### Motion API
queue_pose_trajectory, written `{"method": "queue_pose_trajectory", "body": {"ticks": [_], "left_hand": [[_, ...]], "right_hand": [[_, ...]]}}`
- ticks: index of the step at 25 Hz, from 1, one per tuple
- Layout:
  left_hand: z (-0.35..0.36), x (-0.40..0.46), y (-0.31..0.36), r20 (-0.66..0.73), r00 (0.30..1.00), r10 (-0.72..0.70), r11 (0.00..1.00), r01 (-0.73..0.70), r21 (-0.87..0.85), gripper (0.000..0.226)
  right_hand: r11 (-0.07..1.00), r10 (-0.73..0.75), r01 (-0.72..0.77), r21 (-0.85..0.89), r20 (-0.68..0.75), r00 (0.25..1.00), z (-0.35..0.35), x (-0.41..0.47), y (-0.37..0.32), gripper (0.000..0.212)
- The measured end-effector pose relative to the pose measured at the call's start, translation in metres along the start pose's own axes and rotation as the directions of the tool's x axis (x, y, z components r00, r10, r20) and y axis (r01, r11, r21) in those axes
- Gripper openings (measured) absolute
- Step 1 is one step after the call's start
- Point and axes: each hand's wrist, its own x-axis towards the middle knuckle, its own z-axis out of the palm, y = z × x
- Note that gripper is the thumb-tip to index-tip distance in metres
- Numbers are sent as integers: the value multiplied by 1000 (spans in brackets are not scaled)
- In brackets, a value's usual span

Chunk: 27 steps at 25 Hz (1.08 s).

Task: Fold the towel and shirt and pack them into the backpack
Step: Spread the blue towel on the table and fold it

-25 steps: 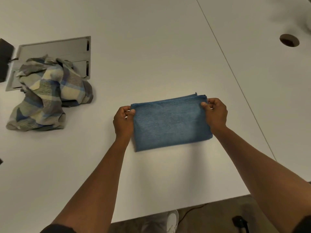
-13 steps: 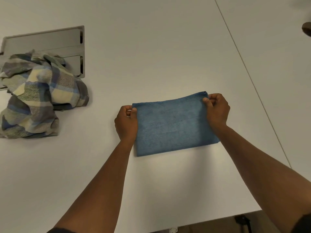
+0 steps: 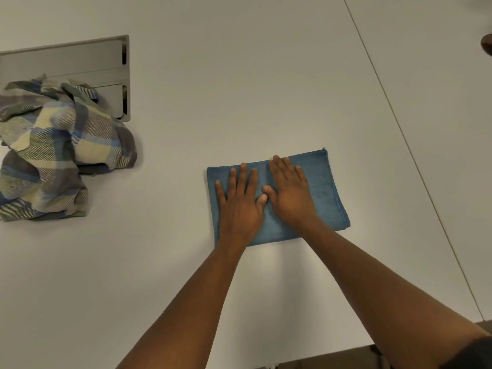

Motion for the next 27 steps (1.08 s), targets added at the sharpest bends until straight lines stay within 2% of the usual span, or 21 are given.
{"method": "queue_pose_trajectory", "body": {"ticks": [3, 8, 13, 16, 18, 19, 22, 27], "left_hand": [[5, -2, -7, -35, 999, 10, 998, -7, 66, 71], [-1, -5, -16, -47, 998, -51, 997, 53, 49, 83], [-9, -8, -36, -39, 996, -76, 994, 78, 70, 83], [-13, -11, -30, -72, 996, 44, 994, -37, 103, 77], [-12, -12, -21, -45, 984, 173, 980, -167, 112, 71], [-10, -12, -18, -21, 981, 193, 976, -190, 104, 69], [-4, -14, -19, 18, 993, 118, 991, -119, 65, 68], [-1, -22, -32, -39, 997, 61, 997, -59, 41, 74]], "right_hand": [[987, -55, 58, -148, 25, 998, -3, -5, 18, 68], [984, 67, -67, -166, -5, 998, -17, -12, 47, 72], [963, 97, -91, -252, 9, 995, -40, -16, 71, 77], [979, 60, -65, -194, -32, 998, -34, -16, 43, 77], [990, 18, -22, -143, -29, 999, -18, -21, 15, 76], [992, 18, -19, -124, -13, 1000, -9, -25, 6, 75], [992, 36, -37, -124, -5, 999, 5, -33, 1, 70], [988, 18, -21, -153, -17, 1000, -10, -40, 34, 67]]}}
